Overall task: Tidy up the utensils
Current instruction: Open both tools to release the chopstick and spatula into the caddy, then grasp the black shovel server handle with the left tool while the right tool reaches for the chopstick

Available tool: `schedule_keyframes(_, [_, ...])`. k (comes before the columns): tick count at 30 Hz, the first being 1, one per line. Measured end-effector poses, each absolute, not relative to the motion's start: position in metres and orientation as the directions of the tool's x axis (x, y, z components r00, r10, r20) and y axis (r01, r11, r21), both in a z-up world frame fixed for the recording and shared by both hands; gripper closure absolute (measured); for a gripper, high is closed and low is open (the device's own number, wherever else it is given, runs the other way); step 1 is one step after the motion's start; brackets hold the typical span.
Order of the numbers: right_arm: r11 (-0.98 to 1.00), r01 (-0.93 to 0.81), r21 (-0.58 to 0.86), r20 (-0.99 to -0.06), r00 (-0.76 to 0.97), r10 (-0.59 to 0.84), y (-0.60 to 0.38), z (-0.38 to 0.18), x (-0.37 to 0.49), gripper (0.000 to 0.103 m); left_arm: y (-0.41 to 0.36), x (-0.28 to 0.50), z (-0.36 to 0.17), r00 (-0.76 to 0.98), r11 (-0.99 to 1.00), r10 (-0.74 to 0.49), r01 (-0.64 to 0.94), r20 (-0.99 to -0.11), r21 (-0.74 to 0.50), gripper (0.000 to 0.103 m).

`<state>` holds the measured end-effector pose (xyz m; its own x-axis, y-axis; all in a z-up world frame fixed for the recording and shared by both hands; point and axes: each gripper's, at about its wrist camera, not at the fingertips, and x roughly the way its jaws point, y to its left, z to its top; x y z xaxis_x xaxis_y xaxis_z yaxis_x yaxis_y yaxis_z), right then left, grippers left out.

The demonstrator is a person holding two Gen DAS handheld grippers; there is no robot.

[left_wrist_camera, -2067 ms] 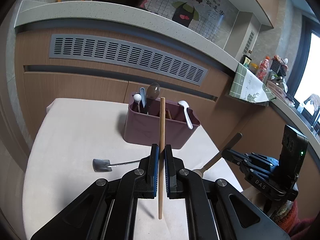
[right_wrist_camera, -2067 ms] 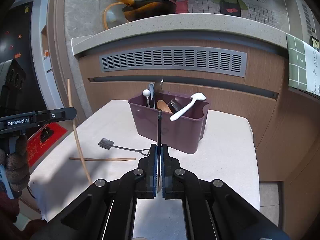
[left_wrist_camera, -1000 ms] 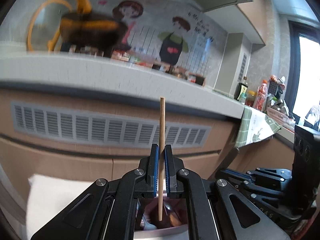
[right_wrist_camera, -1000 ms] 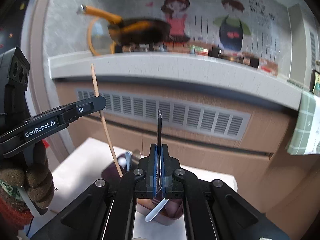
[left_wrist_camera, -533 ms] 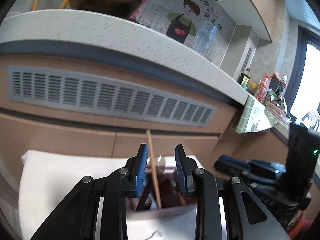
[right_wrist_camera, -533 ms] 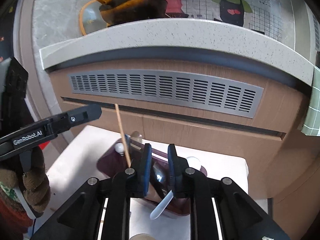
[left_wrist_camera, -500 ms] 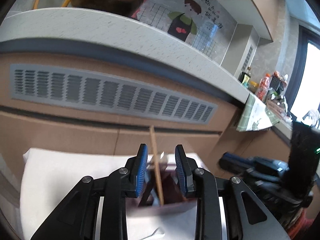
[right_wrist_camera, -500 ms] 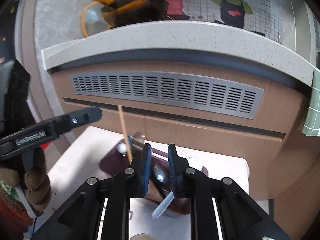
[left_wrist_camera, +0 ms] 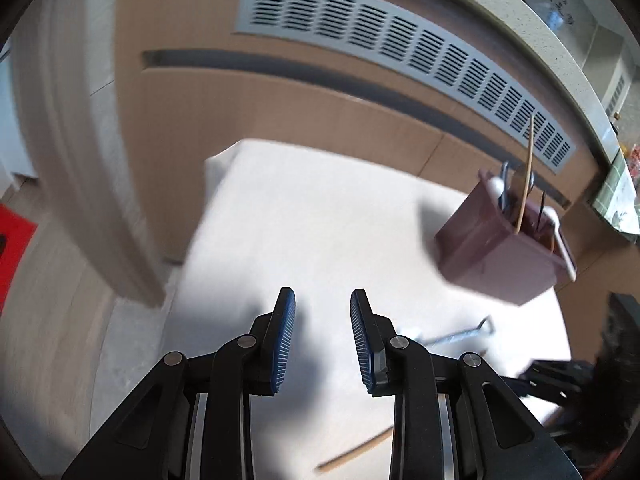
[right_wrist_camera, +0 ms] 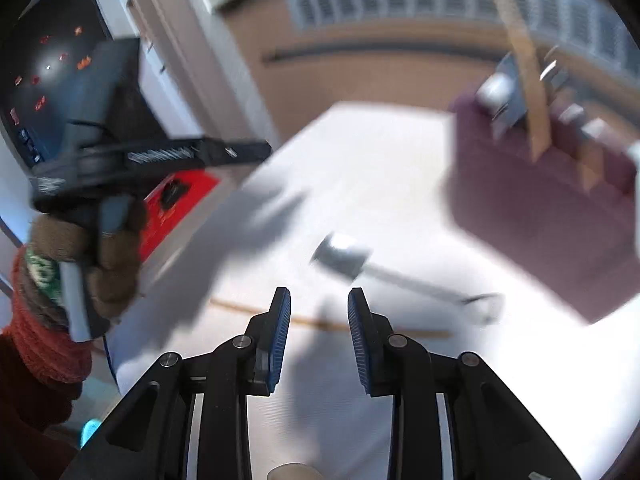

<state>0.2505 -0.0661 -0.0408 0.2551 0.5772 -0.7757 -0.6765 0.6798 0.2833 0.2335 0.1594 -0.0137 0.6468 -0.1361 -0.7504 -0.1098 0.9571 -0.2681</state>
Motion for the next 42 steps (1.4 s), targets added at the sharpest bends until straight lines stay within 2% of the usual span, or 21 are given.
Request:
schedule_keyframes(6, [0.647,-0.738,0.192,-0.828,0.233,0.511,-0.032,-0.066,0.259,0.075,0.175,0.198,-0.029,0.636,0.947,-0.136,-0.141,-0.759,-0.288,0.073])
schedule_keyframes(10, [0.689,-0.677,0.258,-0.837,0.2,0.509,-0.046,-0.074,0.271,0.075,0.174,0.194,-0.04,0.622,0.939,-0.147,-0.157,-0.769,-0.306,0.073])
schedule_keyframes(12, [0.685,-0.652,0.326,-0.825,0.157,0.542,-0.06,-0.075,0.27,0.075,0.168,0.193,-0.044,0.619,0.947,-0.117,-0.167,-0.777,-0.275,0.073])
schedule_keyframes(15, [0.666,-0.659,0.349,-0.83,0.114,0.547,-0.07,-0.074,0.256,0.075,0.154,0.192,-0.045,0.629,0.96,-0.104,-0.137,-0.77,-0.243,0.073])
schedule_keyframes(23, [0.562,-0.809,0.169,-0.871,0.144,0.47,-0.048,-0.07,0.208,0.072,0.14,0.196,-0.046,0.61,0.962,-0.164,-0.076,-0.775,-0.264,0.073])
schedule_keyframes(29, [0.545,-0.837,0.045,-0.88,0.225,0.419,-0.048,-0.07,0.195,0.073,0.127,0.203,-0.053,0.56,0.936,-0.264,-0.048,-0.785,-0.349,0.073])
schedule_keyframes(32, [0.591,-0.807,0.006,-0.876,0.281,0.392,-0.059,-0.068,0.194,0.078,0.109,0.209,-0.05,0.554,0.936,-0.282,-0.019,-0.783,-0.351,0.073])
schedule_keyframes(34, [0.63,-0.777,-0.016,-0.871,0.32,0.372,-0.069,-0.068,0.194,0.09,0.094,0.218,-0.045,0.552,0.934,-0.307,0.018,-0.775,-0.356,0.073])
schedule_keyframes(36, [0.674,-0.738,-0.017,-0.866,0.348,0.359,-0.083,-0.067,0.197,0.093,0.075,0.23,-0.042,0.537,0.93,-0.334,0.055,-0.775,-0.363,0.073])
schedule_keyframes(42, [0.813,-0.583,-0.012,-0.863,0.416,0.285,-0.153,-0.066,0.201,0.094,0.014,0.269,-0.043,0.474,0.9,-0.43,0.161,-0.768,-0.405,0.073])
